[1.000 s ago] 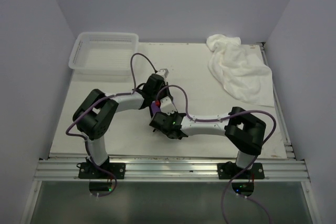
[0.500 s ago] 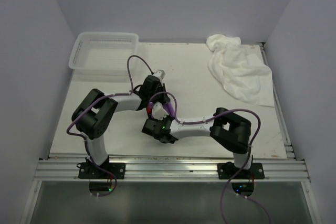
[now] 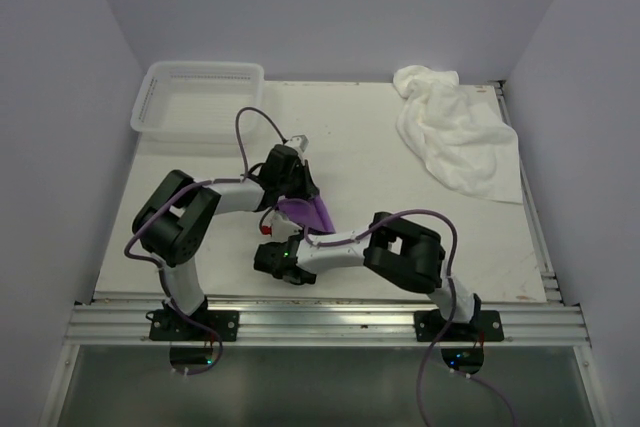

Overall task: Roll the towels
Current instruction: Roll the towel

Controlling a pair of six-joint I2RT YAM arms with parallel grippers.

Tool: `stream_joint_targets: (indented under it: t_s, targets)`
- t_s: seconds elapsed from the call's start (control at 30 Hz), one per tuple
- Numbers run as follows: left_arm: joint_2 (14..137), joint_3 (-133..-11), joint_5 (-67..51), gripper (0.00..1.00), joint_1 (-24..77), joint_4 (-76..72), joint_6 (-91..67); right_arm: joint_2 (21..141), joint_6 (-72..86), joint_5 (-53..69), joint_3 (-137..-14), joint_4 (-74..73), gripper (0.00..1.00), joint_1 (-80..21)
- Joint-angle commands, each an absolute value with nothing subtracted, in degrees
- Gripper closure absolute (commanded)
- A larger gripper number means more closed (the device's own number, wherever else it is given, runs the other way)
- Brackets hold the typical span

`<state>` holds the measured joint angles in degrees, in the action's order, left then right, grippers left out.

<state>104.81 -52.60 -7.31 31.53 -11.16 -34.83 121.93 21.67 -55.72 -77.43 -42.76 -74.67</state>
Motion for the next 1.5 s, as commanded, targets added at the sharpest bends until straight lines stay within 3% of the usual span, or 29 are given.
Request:
stream_joint_targets:
  t_s: [0.0, 0.2, 0.27, 0.3, 0.43, 0.93, 1.23, 1.47]
  targets:
    - [102.7, -52.4, 0.9, 1.00, 30.0, -15.2, -30.9, 126.5, 19.2, -47.8, -79.0, -50.8, 1.00, -77.2]
    - [102.1, -52.1, 0.9, 0.99, 30.0, -14.3, -29.7, 129.2, 18.0, -47.3, -82.5, -53.0, 1.00, -77.5]
    - [101.7, -52.0, 0.8, 0.93, 29.9, -13.8, -29.4, 129.4, 17.6, -46.8, -82.9, -53.0, 1.00, -77.6]
    - [101.3, -51.9, 1.0, 0.85, 29.9, -13.5, -29.1, 129.2, 17.5, -46.7, -82.9, -52.9, 1.00, -77.5]
    - [100.3, -51.6, 1.6, 0.76, 29.9, -12.6, -28.7, 129.2, 16.1, -45.5, -82.7, -51.9, 1.00, -77.7]
    - [93.1, -51.1, 1.4, 0.61, 29.4, -10.2, -27.9, 131.4, 13.9, -43.9, -84.9, -53.0, 1.00, -77.6]
    - [95.5, -52.3, -23.3, 0.59, 29.4, -18.6, -30.1, 132.1, 13.6, -43.3, -85.3, -52.6, 1.00, -77.6]
    - [104.1, -53.9, -29.4, 0.64, 29.7, -21.4, -31.6, 132.9, 13.4, -42.7, -85.9, -53.0, 1.00, -77.6]
